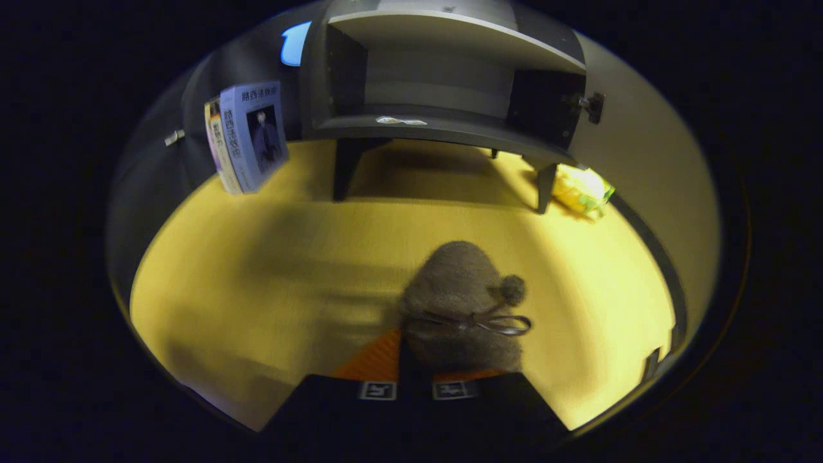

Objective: Open the shoe cabinet door, grab the shoes and put them into the shoe cabinet, then close the shoe cabinet door.

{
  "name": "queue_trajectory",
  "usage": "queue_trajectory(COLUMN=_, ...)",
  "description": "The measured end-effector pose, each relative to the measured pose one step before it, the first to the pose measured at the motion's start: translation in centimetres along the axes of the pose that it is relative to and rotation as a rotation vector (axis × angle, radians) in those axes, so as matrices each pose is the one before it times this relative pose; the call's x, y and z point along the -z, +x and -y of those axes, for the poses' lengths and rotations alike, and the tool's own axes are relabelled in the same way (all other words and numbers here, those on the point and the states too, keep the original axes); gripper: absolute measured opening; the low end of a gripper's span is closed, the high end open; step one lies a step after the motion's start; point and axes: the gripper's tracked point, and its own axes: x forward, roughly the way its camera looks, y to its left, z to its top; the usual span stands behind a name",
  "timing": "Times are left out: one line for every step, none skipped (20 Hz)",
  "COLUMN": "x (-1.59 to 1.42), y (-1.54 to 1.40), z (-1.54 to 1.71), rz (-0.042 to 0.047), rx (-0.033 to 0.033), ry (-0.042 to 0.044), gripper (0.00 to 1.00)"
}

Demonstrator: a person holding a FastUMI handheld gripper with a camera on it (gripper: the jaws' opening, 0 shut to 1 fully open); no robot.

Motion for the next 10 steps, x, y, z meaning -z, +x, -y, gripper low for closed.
queue_trajectory(x=0.378, y=0.764, z=-0.274, rz=0.00238, rx=0.00038, ry=0.00446, gripper=0.05)
queue_trajectory(x=-0.059, y=-0.271, z=-0.049, rz=-0.00511, rx=0.00195, ry=0.00406, gripper=0.05)
queue_trajectory(x=-0.008, y=-0.159, z=0.018, rz=-0.00267, rx=0.00235, ry=0.00001, gripper=0.05)
queue_trajectory(x=0.019, y=0.016, z=-0.006, rz=-0.00505, rx=0.00218, ry=-0.00412, gripper=0.05)
queue_trajectory(x=0.021, y=-0.212, z=0.077, rz=-0.00646, rx=0.00254, ry=-0.00519, gripper=0.05)
queue_trajectory(x=-0.209, y=-0.306, z=0.051, rz=-0.00008, rx=-0.0019, ry=0.00006, gripper=0.05)
queue_trajectory(x=-0.434, y=-0.402, z=-0.166, rz=0.00688, rx=-0.0076, ry=0.00625, gripper=0.05)
queue_trajectory(x=-0.562, y=-0.532, z=-0.064, rz=0.00957, rx=-0.00337, ry=0.00449, gripper=0.05)
queue_trajectory(x=-0.632, y=-0.428, z=0.065, rz=0.00457, rx=0.00107, ry=-0.00506, gripper=0.05)
queue_trajectory(x=-0.886, y=-0.77, z=0.039, rz=0.00956, rx=0.00112, ry=-0.00524, gripper=0.05)
